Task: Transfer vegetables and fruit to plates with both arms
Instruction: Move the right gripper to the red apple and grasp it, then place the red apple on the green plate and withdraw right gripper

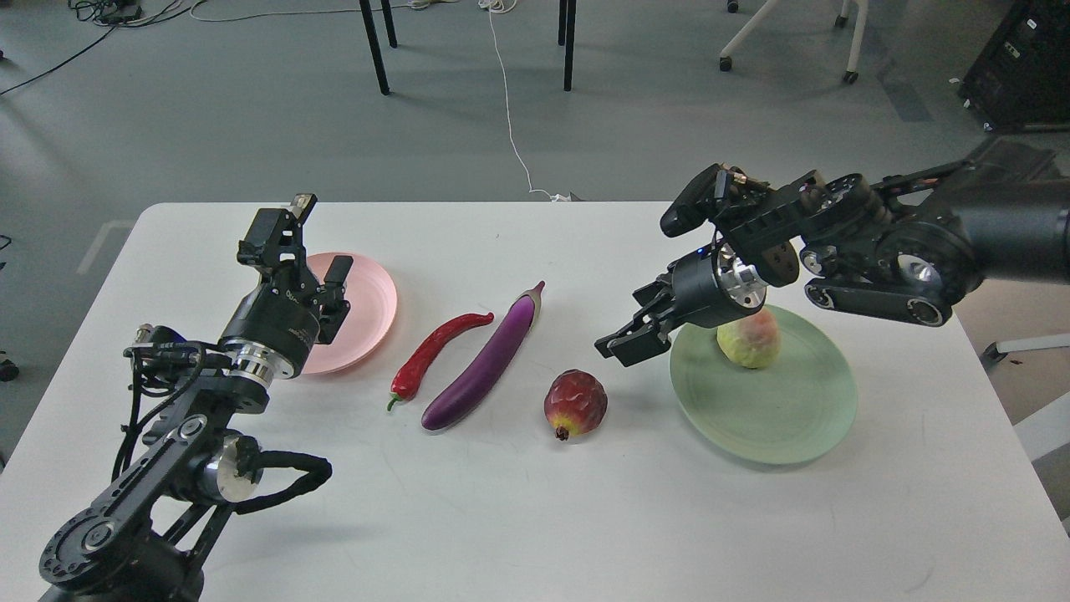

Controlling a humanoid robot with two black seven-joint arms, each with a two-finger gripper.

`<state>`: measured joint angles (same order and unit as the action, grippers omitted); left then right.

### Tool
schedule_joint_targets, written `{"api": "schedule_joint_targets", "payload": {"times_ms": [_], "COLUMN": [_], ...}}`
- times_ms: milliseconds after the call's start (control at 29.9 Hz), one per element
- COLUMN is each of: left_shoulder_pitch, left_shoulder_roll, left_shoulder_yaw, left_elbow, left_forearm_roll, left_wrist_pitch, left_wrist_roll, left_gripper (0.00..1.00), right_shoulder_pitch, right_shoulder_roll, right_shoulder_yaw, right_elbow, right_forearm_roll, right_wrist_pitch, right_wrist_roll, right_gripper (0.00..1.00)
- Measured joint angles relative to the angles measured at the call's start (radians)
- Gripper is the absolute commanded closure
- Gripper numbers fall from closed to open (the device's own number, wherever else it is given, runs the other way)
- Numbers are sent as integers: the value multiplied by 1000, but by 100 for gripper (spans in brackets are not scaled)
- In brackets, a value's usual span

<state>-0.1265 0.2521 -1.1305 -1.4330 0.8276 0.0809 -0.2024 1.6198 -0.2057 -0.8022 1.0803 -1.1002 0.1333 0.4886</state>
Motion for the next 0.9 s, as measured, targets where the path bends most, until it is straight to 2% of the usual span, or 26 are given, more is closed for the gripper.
{"api": "schedule_joint_targets", "payload": {"times_ms": [234, 635, 735, 902], "left_shoulder_pitch": [3, 4, 4, 8], "left_shoulder_roll": [1, 7, 8, 8], "left_shoulder_yaw": [0, -5, -5, -7], "left_elbow": [-1, -2, -3, -4], "left_forearm_roll": [1, 1, 1, 1], "left_wrist_pitch": [2, 2, 2, 2], "left_wrist_roll": [1, 1, 1, 1], "left_gripper": [1, 1, 1, 1], "right_shoulder_pitch": [-31, -86, -91, -93], "right_shoulder_roll": [122, 171, 180, 187], "right_shoulder_yaw": [-14, -39, -48, -77], "right_elbow": [-50, -95, -100, -102], "right_forearm_roll": [40, 40, 40, 40], "right_wrist_pitch": [-4, -5, -5, -5], "right_wrist_roll": [0, 0, 0, 0], "right_gripper": [3, 8, 20, 48]}}
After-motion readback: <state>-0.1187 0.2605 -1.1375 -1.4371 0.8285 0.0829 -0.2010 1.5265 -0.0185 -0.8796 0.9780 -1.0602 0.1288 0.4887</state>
